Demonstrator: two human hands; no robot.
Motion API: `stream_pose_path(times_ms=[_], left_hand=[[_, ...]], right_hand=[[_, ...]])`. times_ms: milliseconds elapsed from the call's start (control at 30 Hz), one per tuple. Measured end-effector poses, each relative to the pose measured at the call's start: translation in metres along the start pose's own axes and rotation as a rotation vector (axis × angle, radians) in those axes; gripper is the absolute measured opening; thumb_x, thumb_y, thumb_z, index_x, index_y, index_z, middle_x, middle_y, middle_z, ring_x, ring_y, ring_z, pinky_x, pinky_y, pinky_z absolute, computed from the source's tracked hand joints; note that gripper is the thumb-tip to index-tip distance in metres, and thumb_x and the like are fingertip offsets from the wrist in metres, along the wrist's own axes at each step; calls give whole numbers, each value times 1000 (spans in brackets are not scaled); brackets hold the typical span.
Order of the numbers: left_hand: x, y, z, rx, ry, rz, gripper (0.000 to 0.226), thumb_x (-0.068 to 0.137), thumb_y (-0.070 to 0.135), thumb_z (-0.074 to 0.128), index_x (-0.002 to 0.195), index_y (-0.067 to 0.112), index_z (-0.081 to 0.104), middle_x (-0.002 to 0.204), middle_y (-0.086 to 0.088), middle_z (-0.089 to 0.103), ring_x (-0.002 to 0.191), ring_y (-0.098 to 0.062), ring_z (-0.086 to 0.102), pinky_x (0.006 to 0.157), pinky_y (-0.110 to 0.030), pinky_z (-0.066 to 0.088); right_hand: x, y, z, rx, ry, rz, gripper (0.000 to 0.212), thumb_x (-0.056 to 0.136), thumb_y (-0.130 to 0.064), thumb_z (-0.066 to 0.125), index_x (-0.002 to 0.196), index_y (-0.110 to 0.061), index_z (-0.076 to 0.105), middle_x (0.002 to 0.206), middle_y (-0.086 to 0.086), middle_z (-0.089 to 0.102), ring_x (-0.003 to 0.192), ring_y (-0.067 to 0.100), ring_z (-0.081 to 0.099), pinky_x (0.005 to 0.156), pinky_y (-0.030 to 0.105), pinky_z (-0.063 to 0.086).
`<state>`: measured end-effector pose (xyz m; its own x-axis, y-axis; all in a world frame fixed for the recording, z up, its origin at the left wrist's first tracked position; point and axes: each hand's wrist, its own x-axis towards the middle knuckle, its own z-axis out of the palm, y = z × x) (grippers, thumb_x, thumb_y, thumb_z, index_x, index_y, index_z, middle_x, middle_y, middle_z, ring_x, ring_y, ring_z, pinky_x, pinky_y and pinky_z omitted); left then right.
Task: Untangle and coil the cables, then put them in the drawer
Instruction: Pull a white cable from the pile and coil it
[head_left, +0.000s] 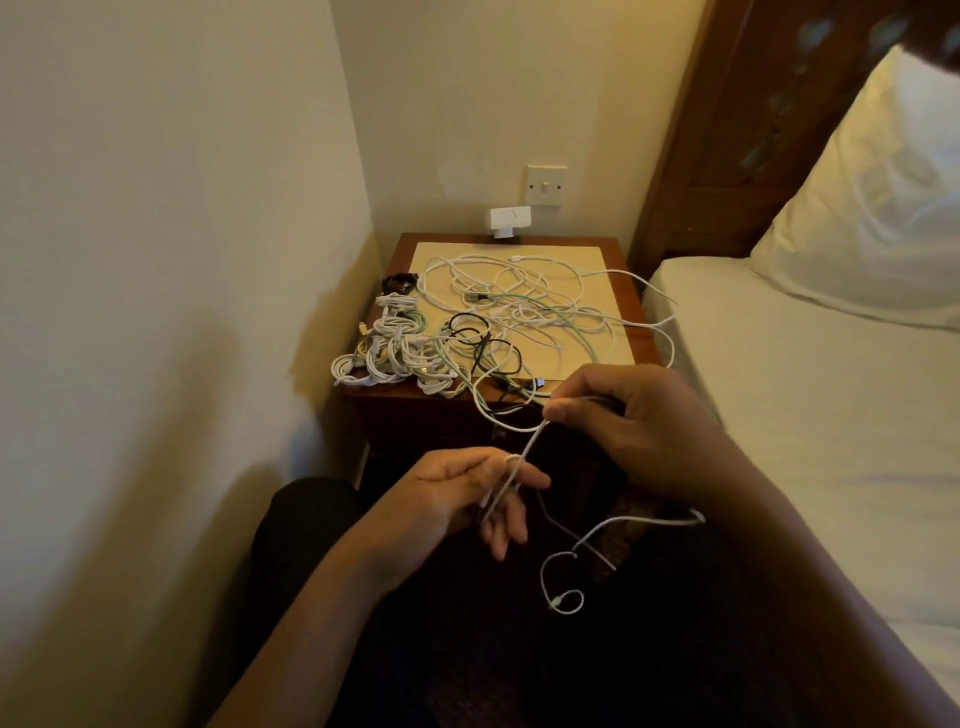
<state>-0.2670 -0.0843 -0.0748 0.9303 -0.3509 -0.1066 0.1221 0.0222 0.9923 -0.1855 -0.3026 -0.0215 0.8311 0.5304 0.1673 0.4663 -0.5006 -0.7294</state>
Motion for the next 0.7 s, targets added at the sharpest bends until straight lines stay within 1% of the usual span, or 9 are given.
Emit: stream_pose_path(times_ms=[67,133,200,333,400,467,567,633,700], left_hand=[[-6,5,-4,-79,-128,19,39,107,29,42,116,1,68,75,-15,63,61,-21,57,62,-28,47],[-6,13,-3,-218,-120,82,35,103,25,47,113,0,70,66,-8,57,53,-15,50,55,-24,38],[0,22,-6,-396,1,165,33,99,23,52,115,2,72,62,-2,53,51,-11,46,53,-24,33],[18,35,-16,-695,271,271,34,101,17,48,127,0,63,73,-2,65,62,-12,61,62,-21,53],[28,32,-13,-534,360,273,33,105,15,45,131,2,60,87,-8,74,75,-16,70,72,-22,58],[34,20,-5,-129,419,245,29,107,15,45,130,8,62,95,-11,77,84,-20,73,79,-25,58],[38,-3,1,307,322,161,27,109,21,46,120,17,70,94,-8,75,82,-18,70,79,-25,54],[30,-12,-4,321,210,80,32,108,30,44,109,16,72,84,-9,71,72,-22,64,71,-28,51],[16,-14,-10,129,115,7,38,105,33,42,107,10,71,74,-9,64,64,-19,56,64,-26,45]], right_hand=[[7,12,3,81,-9,9,6,93,-33,71,94,-31,77,88,-10,75,85,9,69,73,30,56],[8,22,22,154,6,-18,11,97,-32,66,97,-32,77,87,-14,74,83,4,68,72,21,52],[0,32,42,197,33,11,17,102,-31,59,97,-35,75,77,-16,68,69,2,60,64,17,44],[-24,31,66,166,-97,88,19,105,-34,53,101,-38,71,75,-7,64,60,8,55,57,27,45],[-34,15,71,115,-175,32,18,106,-36,52,102,-37,70,78,-6,65,65,10,59,60,26,47],[-37,-3,67,51,-215,-22,18,106,-37,52,101,-33,69,77,-7,65,69,9,61,61,21,47],[-27,-17,45,-69,-184,-59,15,103,-37,58,95,-30,69,74,-9,64,69,7,61,61,19,46],[-16,-14,22,-91,-86,-55,11,101,-35,62,93,-34,70,76,-12,67,73,6,63,62,18,48],[-5,-4,3,-78,-10,-18,9,98,-36,64,94,-41,69,81,-14,71,79,8,66,65,26,55]])
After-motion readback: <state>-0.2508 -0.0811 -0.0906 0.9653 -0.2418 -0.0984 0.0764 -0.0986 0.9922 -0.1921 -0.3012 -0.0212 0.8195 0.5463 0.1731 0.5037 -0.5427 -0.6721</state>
